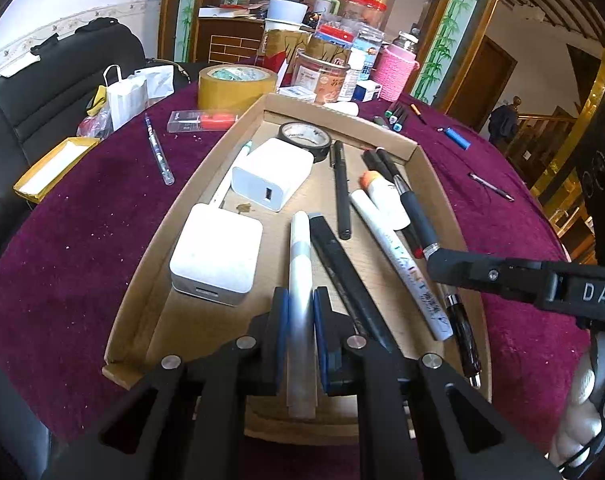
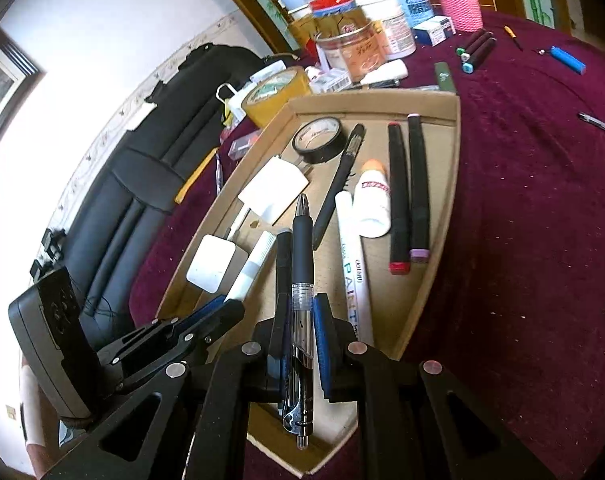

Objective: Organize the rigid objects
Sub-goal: 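Carry the white marker and clear pen into the tray with both tools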

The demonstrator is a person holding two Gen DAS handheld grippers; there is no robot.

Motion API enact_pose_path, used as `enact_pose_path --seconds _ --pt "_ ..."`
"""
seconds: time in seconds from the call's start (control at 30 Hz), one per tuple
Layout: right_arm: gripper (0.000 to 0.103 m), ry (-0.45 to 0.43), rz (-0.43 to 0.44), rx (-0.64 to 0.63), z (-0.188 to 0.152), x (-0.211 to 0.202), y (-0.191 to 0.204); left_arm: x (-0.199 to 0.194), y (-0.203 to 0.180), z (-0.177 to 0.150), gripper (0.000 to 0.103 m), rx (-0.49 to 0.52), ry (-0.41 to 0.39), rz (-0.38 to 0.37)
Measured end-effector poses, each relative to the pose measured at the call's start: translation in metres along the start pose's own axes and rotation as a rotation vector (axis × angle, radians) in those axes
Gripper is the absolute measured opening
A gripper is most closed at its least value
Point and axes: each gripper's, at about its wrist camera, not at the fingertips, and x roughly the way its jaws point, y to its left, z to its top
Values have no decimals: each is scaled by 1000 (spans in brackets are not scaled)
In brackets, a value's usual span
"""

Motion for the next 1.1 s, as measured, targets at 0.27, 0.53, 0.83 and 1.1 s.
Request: enact_pose_path --seconds 0.27,0.53,0.83,1.1 --pt "13 28 -69 -32 6 21 4 6 -1 1 12 28 -10 25" --pt "13 46 -101 -35 14 35 6 12 -1 2 12 38 -9 18" --pt "13 34 -139 -40 20 43 5 13 -2 2 12 43 -16 15" --pt "13 25 -147 -44 20 44 8 14 -2 2 15 44 -21 18"
